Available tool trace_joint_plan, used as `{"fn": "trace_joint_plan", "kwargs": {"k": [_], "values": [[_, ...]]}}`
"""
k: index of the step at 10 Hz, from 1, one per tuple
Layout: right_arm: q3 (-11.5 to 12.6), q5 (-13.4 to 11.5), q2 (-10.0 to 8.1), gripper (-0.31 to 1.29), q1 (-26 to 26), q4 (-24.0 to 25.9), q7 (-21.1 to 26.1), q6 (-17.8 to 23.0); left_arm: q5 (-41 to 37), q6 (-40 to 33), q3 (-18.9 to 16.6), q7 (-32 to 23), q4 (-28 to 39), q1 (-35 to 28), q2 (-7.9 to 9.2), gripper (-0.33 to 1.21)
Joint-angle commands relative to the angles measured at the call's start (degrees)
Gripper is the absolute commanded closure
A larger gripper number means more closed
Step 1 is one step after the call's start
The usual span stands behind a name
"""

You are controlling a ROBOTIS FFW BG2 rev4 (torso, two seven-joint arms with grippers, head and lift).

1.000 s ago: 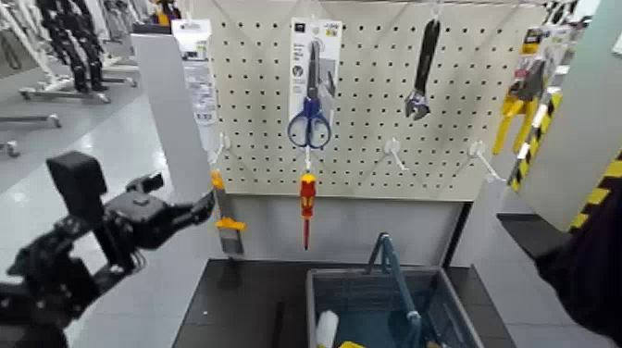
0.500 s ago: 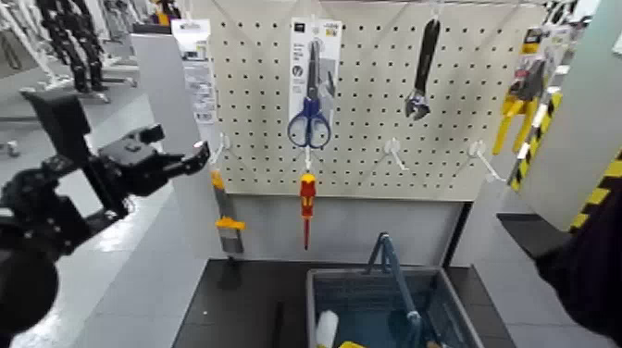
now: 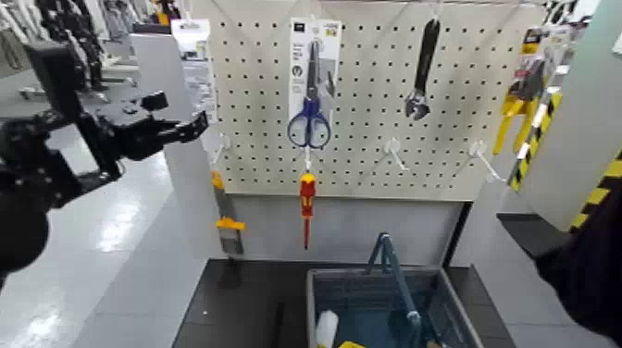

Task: Put the red glue tube into the crate.

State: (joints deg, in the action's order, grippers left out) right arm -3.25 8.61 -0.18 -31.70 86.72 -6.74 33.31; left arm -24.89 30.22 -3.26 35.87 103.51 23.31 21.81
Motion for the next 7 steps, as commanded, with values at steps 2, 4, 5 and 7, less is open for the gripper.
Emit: {"fn": "trace_joint_plan", "kwargs": {"k": [2,4,5,7], "values": [[0.09,0.0,7.82,0.02,0.15,-0.06,-0.38,0.0,-0.69,1.77,1.33,5.44,-5.16,5.69,1.04,0.1],[0.09,0.0,7.91,0.02,0.24,-0.06,-0.55,0.09,-0.6,3.0,2.29,8.52,-7.18,8.24,2.1,0.11],[0.18,0.0,7.91,0.02,0.24,-0.15,-0.55,0.09,-1.04,3.44,3.17,9.84,-8.41,9.38,2.54,0.13],[0.26,0.0,8.0,0.02,0.33,-0.32,-0.73,0.09,-1.22,4.59,4.14,12.91,-10.96,11.14,2.63,0.18]]}}
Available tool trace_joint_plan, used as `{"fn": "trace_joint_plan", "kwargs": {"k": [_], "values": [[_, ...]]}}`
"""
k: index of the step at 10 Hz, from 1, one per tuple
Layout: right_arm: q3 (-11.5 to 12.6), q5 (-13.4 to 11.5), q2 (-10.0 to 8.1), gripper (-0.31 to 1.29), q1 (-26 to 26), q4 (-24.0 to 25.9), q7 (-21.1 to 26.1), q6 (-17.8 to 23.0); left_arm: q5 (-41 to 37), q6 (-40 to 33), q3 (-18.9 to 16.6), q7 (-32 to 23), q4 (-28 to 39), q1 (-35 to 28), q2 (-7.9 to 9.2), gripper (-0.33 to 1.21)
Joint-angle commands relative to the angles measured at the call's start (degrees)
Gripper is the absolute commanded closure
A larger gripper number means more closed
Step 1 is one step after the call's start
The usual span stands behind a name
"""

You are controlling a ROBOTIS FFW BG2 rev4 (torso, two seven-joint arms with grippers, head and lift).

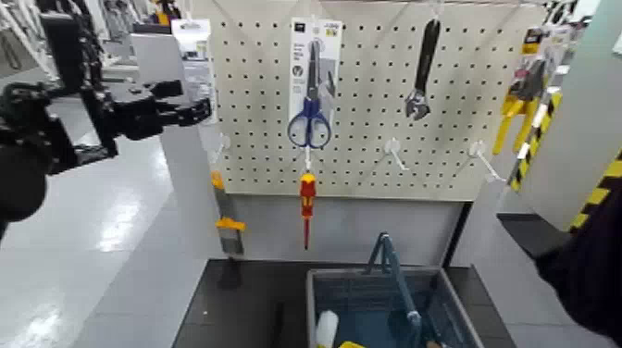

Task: Put the red glue tube into the crate.

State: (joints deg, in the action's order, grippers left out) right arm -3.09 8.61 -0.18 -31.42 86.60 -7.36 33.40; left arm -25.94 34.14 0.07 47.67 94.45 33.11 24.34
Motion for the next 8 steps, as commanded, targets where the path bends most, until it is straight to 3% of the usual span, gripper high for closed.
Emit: {"fn": "trace_joint_plan", "kwargs": {"k": [1,2,3,4,5,6,8], "values": [[0.1,0.0,8.0,0.02,0.22,-0.38,-0.37,0.09,-0.16,0.57,1.25,1.99,-2.69,1.88,0.09,0.18],[0.19,0.09,8.0,0.02,0.31,-0.38,-0.37,0.18,-0.16,0.4,1.69,2.43,-2.96,2.49,0.27,0.2],[0.28,0.09,8.09,0.02,0.31,-0.55,-0.55,0.26,0.19,0.05,2.31,3.4,-3.75,3.28,0.27,0.35],[0.37,0.18,8.09,0.02,0.4,-0.55,-0.64,0.26,0.19,-0.13,2.75,4.37,-4.36,3.98,0.27,0.88],[0.37,0.18,8.17,0.02,0.4,-0.64,-0.73,0.35,0.71,0.13,3.27,3.84,-4.1,4.34,0.18,1.05],[0.45,0.26,8.17,0.02,0.4,-0.73,-0.73,0.44,2.3,0.4,3.98,3.93,-3.75,4.69,0.27,1.15],[0.45,0.35,8.26,0.02,0.4,-0.82,-0.73,0.62,2.74,0.48,3.98,3.93,-3.66,4.95,0.18,1.18]]}}
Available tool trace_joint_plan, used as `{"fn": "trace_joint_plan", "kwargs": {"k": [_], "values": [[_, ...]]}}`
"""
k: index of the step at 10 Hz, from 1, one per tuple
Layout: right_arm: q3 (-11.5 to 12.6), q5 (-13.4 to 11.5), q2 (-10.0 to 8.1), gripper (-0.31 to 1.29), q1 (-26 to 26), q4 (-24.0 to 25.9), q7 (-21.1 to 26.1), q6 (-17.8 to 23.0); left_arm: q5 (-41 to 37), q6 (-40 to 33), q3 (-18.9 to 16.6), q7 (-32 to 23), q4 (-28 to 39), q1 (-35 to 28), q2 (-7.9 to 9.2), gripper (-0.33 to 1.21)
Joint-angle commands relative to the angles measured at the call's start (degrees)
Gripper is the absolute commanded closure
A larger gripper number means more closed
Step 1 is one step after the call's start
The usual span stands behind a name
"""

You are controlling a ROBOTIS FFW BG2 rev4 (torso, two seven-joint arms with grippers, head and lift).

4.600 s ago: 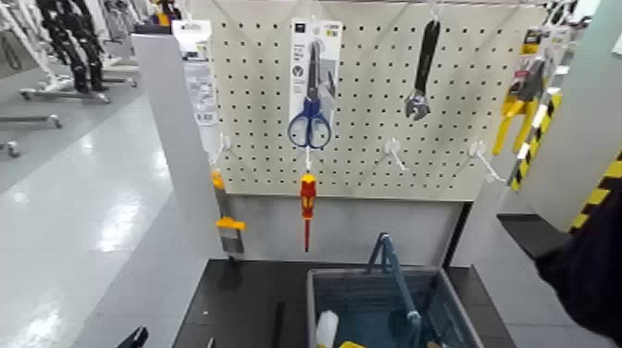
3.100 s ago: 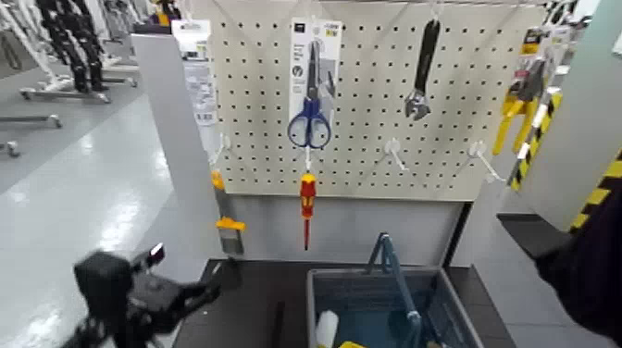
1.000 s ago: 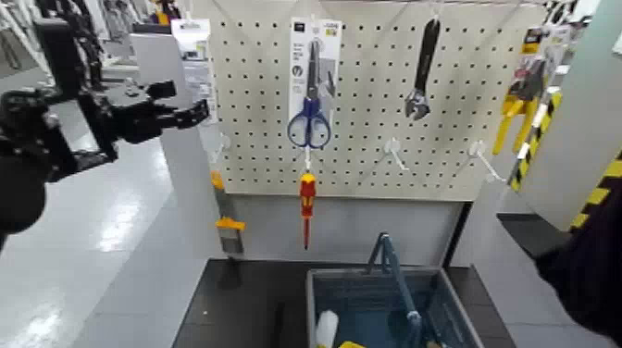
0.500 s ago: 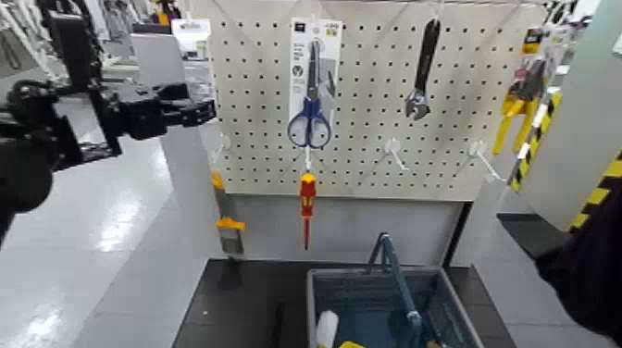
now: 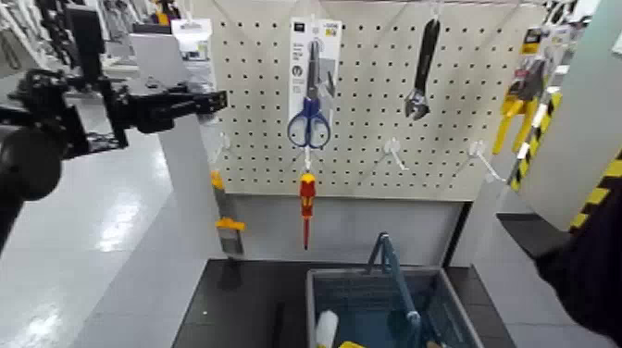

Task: Put the red glue tube into the crate.

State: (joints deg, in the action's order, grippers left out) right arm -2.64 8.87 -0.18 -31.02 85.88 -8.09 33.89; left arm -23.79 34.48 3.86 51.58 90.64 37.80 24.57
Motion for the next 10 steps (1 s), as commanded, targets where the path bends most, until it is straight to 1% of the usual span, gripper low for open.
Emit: {"fn": "trace_joint_plan", "kwargs": {"k": [1,5,7,9,10], "values": [[0.01,0.09,8.26,0.02,0.0,-0.1,0.0,0.12,0.41,0.06,0.1,0.1,0.07,0.34,0.04,1.18],[0.01,0.09,8.26,0.02,0.0,-0.19,-0.09,0.12,0.59,-0.03,-0.34,0.27,0.15,0.52,-0.05,1.18],[0.01,0.09,8.26,0.02,0.0,-0.19,-0.09,0.21,-0.2,0.06,-1.13,0.27,1.38,0.34,-0.31,1.18],[0.01,0.09,8.35,0.02,0.0,-0.19,-0.09,0.12,-3.63,2.34,-1.48,-0.78,6.66,0.08,-0.31,1.18],[0.01,0.09,8.35,0.02,0.0,-0.19,-0.09,0.12,-5.3,4.19,-2.19,-1.48,9.82,-0.18,-0.66,1.18]]}}
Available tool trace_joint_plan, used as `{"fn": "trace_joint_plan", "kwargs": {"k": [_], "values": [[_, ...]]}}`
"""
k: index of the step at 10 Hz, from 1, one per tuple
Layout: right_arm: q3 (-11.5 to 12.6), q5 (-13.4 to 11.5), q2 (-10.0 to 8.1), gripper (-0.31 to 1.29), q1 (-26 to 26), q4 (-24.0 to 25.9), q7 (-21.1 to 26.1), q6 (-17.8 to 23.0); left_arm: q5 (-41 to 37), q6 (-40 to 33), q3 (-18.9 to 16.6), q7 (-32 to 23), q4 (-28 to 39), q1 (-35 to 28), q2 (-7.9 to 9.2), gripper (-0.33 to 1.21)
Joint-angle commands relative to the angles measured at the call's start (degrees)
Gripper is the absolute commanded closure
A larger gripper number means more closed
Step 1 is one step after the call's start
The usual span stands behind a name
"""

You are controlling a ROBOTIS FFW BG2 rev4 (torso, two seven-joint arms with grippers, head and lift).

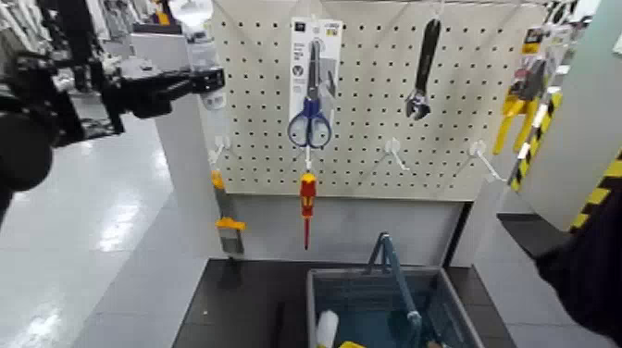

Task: Put the red glue tube into the crate.

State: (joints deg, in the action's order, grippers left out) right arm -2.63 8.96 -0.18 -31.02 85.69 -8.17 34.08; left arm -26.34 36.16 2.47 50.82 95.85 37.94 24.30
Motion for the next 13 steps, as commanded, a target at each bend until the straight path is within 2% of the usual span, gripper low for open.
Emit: {"fn": "trace_joint_plan", "kwargs": {"k": [1,2,5,6,7,8,13], "values": [[-0.01,0.0,8.35,0.02,-0.09,0.09,0.0,-0.07,-4.77,4.35,-0.89,-1.34,6.99,-0.85,-0.83,1.18],[-0.01,0.0,8.35,0.02,-0.09,0.18,0.0,-0.07,-5.83,5.93,-0.89,-2.4,9.27,-1.11,-1.27,1.18],[-0.19,0.0,8.35,0.02,-0.09,0.09,0.0,-0.07,-10.57,6.02,3.25,-4.77,9.45,-2.08,-2.94,1.18],[-0.19,0.0,8.35,0.02,0.0,0.09,0.0,-0.07,-11.98,5.06,5.27,-5.12,8.04,-2.16,-4.17,1.18],[-0.27,0.0,8.26,0.02,0.0,0.09,0.0,-0.07,-12.07,3.91,5.88,-4.68,6.46,-2.6,-5.84,1.18],[-0.27,0.0,8.26,0.02,0.0,0.09,0.0,0.02,-12.24,3.12,6.94,-4.07,4.79,-3.13,-6.81,1.18],[-0.54,0.44,8.17,0.02,0.61,-0.7,-0.18,0.72,-14.61,-1.98,16.69,-3.27,-5.85,-4.54,-10.06,1.18]]}}
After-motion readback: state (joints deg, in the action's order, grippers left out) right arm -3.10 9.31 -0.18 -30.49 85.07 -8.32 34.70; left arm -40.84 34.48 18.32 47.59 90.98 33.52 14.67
